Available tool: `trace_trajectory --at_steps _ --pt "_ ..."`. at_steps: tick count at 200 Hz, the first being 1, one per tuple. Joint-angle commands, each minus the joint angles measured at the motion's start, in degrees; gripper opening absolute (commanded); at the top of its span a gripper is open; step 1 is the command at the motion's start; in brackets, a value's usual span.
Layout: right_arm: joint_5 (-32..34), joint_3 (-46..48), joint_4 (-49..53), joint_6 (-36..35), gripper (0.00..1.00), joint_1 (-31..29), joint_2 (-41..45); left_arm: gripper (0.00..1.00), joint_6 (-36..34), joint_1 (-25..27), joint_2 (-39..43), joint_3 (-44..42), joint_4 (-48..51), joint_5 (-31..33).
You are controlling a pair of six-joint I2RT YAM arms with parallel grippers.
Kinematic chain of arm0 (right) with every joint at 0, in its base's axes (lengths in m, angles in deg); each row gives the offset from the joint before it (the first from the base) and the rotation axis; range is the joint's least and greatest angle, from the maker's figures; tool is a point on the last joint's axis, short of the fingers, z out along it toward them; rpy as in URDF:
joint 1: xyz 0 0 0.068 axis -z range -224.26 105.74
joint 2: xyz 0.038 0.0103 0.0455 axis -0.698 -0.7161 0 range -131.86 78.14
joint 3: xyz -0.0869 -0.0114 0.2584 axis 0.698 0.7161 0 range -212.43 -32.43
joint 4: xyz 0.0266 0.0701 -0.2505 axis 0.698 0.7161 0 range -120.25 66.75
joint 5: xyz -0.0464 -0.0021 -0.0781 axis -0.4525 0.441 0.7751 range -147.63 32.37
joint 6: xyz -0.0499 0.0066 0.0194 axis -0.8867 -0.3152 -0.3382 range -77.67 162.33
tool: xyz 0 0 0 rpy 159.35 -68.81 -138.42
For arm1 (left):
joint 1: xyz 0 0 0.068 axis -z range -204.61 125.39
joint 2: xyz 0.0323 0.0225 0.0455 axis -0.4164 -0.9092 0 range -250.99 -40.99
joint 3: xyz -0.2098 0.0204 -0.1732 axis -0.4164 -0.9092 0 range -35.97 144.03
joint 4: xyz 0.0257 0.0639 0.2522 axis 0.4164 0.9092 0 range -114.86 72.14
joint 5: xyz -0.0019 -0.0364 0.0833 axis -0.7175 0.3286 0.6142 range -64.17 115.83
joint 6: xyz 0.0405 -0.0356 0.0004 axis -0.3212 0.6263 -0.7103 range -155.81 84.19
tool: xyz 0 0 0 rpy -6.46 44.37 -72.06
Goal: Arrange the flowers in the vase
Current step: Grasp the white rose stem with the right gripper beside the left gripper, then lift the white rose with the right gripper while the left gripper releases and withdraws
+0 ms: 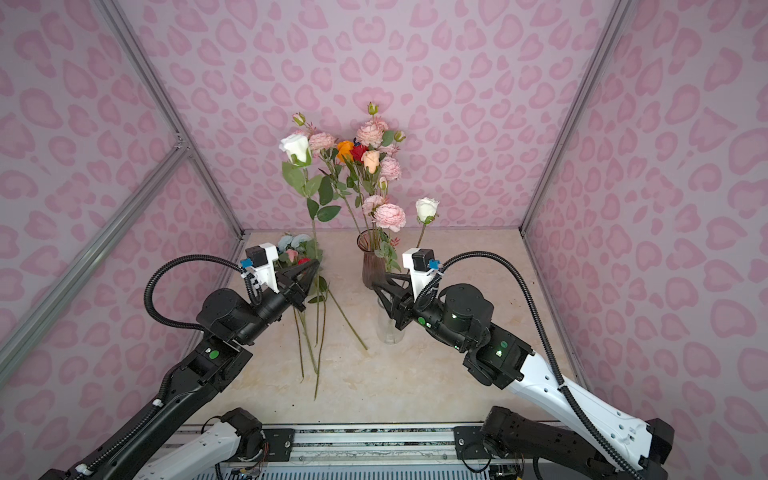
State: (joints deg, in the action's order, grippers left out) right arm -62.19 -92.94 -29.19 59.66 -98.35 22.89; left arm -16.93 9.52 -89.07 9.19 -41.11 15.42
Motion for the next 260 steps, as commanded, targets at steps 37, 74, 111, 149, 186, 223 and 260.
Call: trace_trajectory --at_steps 37,74,111,149,186,223,260 --pt "-0.3 -6.1 -3.7 2.0 0.49 -2.5 -5.7 0.03 -8.4 10.0 1.5 -0.3 -1.0 -0.9" --pt "-2.8 -7.8 -6.6 4.4 0.46 -2.5 -9.5 0.03 -9.7 12.6 1.0 0.2 -0.1 -0.3" --pt "-2.3 -8.2 -9.2 5.2 0.14 -2.4 -11.1 0.03 -9.6 13.0 0.6 -0.4 -0.3 -0.6" --pt "-2.4 -8.4 -9.8 5.2 0.0 -2.3 -11.7 0.08 -9.5 13.2 0.9 -0.8 0.0 0.8" --pt "1.0 -10.3 -6.0 1.1 0.0 -2.4 -10.6 0.34 -8.0 13.2 1.6 -1.0 2.3 9.7" --pt "12.8 -13.3 1.7 -10.0 0.0 -2.0 -6.1 0.43 2.5 13.1 3.7 -4.9 9.1 35.2" --pt "14.4 -16.3 5.1 -13.7 0.0 3.6 -4.4 0.44 9.3 13.1 8.2 -11.6 13.6 40.6"
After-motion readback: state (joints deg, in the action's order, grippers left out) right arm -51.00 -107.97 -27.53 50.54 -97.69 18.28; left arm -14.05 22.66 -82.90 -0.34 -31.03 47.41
